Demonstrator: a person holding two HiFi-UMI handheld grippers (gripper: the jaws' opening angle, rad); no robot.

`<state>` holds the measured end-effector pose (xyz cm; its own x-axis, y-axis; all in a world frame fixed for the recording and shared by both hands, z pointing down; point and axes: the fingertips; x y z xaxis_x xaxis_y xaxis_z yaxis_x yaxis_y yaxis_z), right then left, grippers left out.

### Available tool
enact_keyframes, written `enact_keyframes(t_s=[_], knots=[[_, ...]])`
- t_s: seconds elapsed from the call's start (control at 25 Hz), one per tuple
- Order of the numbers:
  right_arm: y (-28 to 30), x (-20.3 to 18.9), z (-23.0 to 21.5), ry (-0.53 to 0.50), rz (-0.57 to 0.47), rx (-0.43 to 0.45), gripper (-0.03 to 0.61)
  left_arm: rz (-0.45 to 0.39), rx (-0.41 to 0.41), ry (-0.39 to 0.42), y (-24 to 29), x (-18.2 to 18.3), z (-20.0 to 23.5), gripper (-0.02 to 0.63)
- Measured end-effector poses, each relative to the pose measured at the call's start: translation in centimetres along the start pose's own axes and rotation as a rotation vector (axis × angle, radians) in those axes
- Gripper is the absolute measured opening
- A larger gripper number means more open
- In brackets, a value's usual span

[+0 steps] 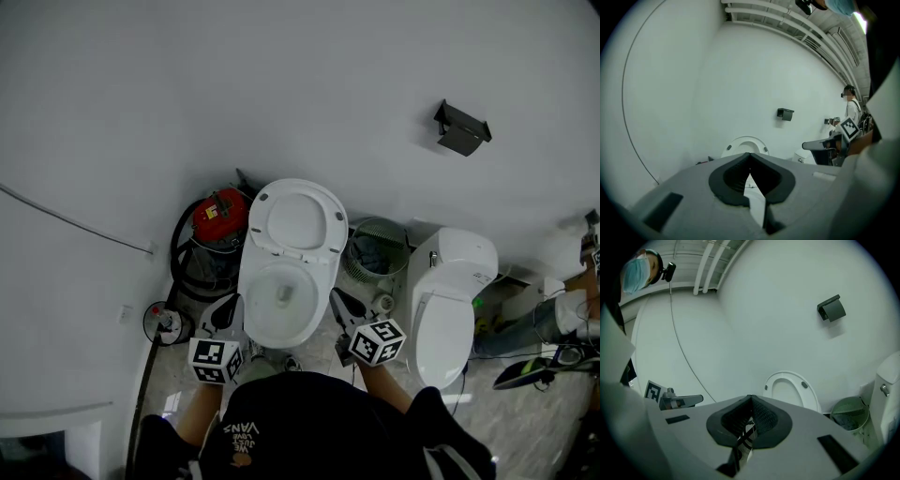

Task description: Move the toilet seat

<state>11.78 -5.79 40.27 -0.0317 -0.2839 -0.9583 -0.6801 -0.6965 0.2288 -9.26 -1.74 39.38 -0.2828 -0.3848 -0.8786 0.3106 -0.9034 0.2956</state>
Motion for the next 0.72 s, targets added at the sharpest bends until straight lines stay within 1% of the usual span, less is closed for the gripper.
enact_keyframes(t_s=[0.2, 0.48, 0.72], knots=[[-0.7, -1.1, 0.4, -0.015, 0.033, 0.025, -0.002, 0.012, 0.021, 0.018, -1.0, -1.1, -0.6, 0.002], [-1.1, -2.1, 0.8, -0.038, 0.067, 0.058, -0.002, 0.027, 0.047, 0.009, -2.1, -2.5, -1.2, 0.002], [-1.4, -2.9, 1.5, -0.048, 0.086, 0.075, -0.002, 0.023, 0.07, 0.003, -2.9, -3.3, -1.3, 0.002]])
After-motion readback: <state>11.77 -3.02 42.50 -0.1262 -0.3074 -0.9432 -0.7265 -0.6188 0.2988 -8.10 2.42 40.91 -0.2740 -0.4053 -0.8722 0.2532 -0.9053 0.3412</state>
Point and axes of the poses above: the fingertips, and each gripper's own axes: y forward along the fingers, z to its left, x out of its top, and after that the axes turned 15 degrees about -y, right-handed
